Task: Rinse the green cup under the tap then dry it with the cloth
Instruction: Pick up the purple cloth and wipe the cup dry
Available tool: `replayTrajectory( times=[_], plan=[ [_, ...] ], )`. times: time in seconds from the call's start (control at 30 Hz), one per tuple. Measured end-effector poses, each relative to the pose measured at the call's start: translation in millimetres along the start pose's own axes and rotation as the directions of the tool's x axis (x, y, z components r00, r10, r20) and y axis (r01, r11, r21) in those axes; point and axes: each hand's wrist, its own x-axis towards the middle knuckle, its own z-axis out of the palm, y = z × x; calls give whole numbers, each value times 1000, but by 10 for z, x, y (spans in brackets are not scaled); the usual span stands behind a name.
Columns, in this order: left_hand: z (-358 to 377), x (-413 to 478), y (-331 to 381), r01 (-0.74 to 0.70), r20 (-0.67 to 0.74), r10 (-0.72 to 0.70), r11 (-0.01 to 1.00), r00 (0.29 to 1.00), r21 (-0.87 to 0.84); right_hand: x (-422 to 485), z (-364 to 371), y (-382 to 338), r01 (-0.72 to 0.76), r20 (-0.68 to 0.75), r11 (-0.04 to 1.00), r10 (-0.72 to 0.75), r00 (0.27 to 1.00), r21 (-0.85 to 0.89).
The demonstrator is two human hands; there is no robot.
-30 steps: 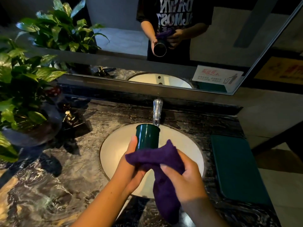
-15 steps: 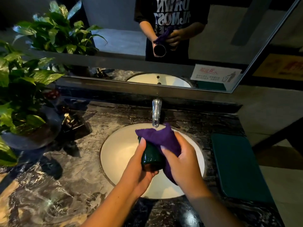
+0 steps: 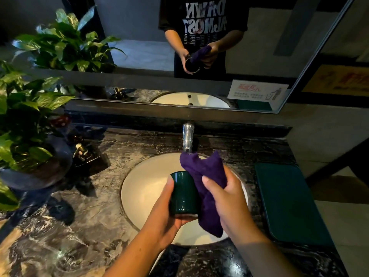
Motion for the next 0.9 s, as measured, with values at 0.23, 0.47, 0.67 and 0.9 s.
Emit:
replayTrajectory(
  times=[0.23, 0.47, 0.67, 0.9],
  plan=[
    [-68, 47, -7, -29, -94, 28, 999, 995, -14, -215, -28, 183, -170, 121, 984, 175, 977, -49],
    [-82, 18, -34, 49, -143, -44, 998, 989, 31, 34, -106, 27, -123, -47, 975, 134, 990, 187],
    [-32, 3, 25, -1, -115, 14, 994, 993, 111, -146, 37, 175, -133, 13, 991, 133, 991, 10],
    [-115, 10, 27, 8, -46, -10, 999, 999, -51, -275, -33, 205, -229, 44, 962, 225, 973, 152]
  ],
)
